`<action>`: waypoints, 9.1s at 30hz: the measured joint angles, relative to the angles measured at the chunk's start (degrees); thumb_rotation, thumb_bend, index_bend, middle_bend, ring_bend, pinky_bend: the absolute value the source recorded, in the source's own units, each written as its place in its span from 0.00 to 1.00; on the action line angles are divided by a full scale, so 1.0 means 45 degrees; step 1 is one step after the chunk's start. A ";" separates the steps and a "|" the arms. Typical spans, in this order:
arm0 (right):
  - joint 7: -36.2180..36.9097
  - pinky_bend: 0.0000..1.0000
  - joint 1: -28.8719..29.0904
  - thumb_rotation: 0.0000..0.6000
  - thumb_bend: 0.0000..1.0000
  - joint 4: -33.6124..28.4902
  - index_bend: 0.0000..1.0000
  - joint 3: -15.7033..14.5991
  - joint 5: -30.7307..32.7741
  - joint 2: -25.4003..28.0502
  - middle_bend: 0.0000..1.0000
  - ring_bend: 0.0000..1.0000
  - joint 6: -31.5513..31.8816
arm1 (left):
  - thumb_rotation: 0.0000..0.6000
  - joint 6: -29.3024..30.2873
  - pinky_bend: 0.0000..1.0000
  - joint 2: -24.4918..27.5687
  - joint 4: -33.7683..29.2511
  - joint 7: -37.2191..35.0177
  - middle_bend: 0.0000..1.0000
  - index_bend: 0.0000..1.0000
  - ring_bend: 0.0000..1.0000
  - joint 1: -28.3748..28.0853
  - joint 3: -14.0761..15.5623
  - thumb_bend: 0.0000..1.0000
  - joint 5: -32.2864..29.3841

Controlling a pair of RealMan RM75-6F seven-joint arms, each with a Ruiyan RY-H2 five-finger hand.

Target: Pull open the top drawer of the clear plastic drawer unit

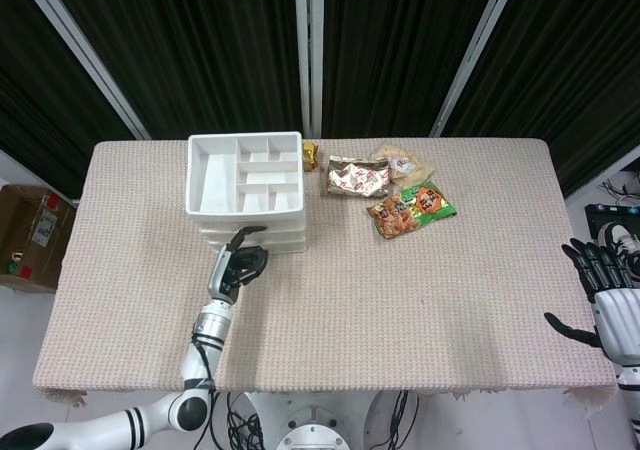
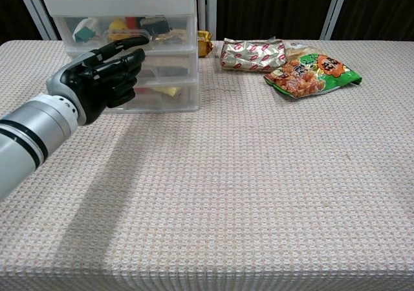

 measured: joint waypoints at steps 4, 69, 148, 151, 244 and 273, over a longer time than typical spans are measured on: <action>-0.0031 0.00 0.0001 1.00 0.08 -0.0019 0.00 -0.0006 0.0004 -0.0002 0.06 0.00 -0.0017 | 1.00 -0.0028 1.00 0.0064 -0.0027 -0.0099 0.81 0.44 0.90 0.0033 0.0090 0.45 0.0088; 0.0394 0.00 -0.0035 1.00 0.08 0.0291 0.00 -0.0026 -0.0116 0.0009 0.06 0.00 0.0183 | 1.00 0.0585 1.00 0.5990 -0.3707 1.4278 0.82 0.27 0.91 -0.0794 0.1774 0.32 0.0693; 0.0344 0.00 -0.0090 1.00 0.08 0.0244 0.00 -0.0045 -0.0014 -0.0004 0.06 0.00 0.0130 | 1.00 -0.2898 1.00 1.0420 -0.5860 1.7138 0.83 0.37 0.92 -0.4634 0.2270 0.18 -0.1780; 0.0337 0.00 -0.0113 1.00 0.08 0.0243 0.00 -0.0044 0.0017 0.0005 0.06 0.00 0.0136 | 1.00 -0.3314 1.00 1.0514 -0.5679 1.7077 0.83 0.37 0.92 -0.4999 0.2263 0.18 -0.2143; 0.0379 0.00 -0.0323 1.00 0.08 0.0134 0.00 -0.0145 -0.0035 0.0010 0.06 0.00 0.0301 | 1.00 -0.1492 1.00 0.6842 -0.4629 1.7009 0.84 0.51 0.91 -0.4852 0.4881 0.38 0.5371; 0.0835 0.00 -0.0425 1.00 0.08 0.0485 0.00 -0.0160 -0.0192 -0.0022 0.07 0.00 0.0487 | 1.00 0.2386 0.80 0.7692 -0.4929 1.7183 0.56 0.25 0.61 -0.3016 0.4238 0.09 0.5141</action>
